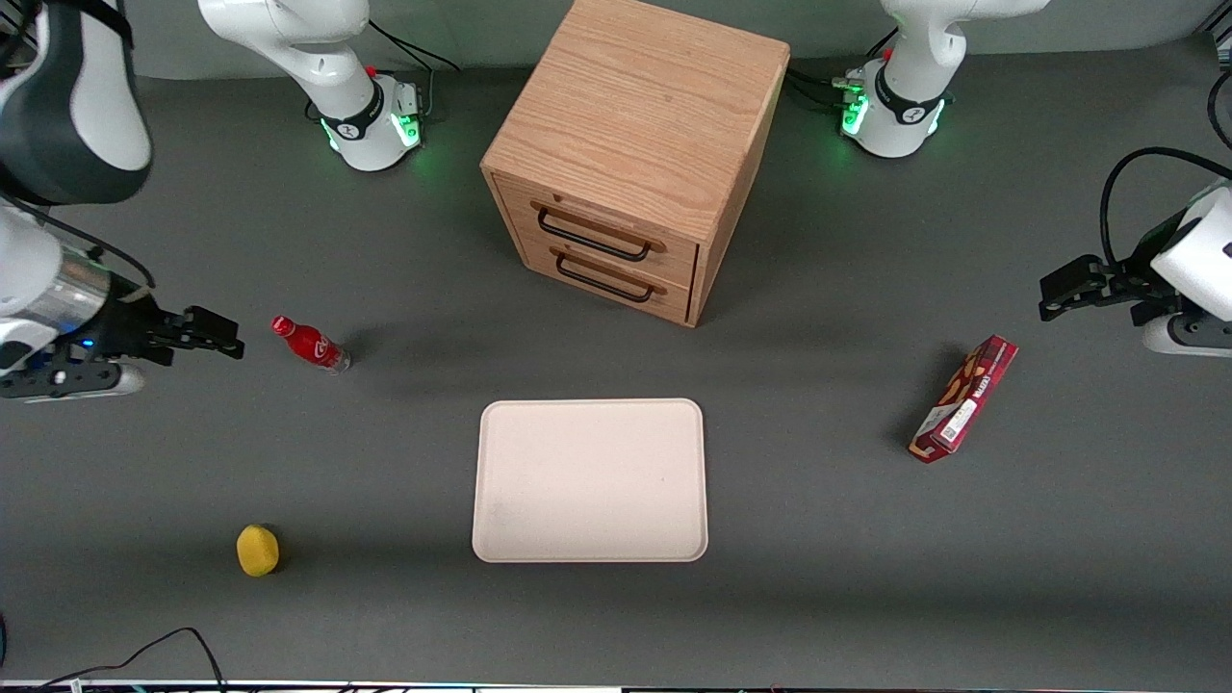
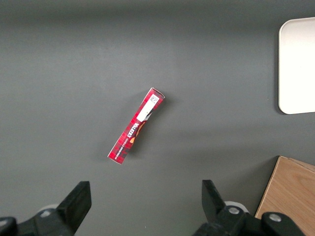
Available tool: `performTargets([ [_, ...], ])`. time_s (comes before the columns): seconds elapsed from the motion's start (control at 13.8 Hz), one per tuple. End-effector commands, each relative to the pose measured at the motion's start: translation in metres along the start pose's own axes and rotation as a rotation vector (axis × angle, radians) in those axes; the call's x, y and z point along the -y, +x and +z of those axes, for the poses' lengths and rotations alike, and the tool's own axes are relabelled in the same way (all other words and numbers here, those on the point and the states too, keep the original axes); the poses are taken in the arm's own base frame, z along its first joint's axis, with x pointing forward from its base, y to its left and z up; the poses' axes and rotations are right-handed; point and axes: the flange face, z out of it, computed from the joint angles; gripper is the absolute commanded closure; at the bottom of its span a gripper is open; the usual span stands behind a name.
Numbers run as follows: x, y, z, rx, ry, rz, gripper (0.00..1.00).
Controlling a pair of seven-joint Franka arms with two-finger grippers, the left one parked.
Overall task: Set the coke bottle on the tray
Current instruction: 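Move the open right gripper down to the red Coca-Cola bottle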
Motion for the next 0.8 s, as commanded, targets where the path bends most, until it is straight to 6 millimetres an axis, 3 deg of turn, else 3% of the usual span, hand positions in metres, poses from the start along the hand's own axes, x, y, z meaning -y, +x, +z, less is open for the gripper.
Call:
performTargets([
  [0.0, 0.000, -0.046, 0.041, 0.003, -0.003, 0.011, 0.00],
  [0.29, 0.000, -0.080, 0.088, -0.039, -0.016, -0.036, 0.05],
  [0.73, -0.006, -0.095, 0.110, -0.011, -0.043, -0.068, 0.13],
])
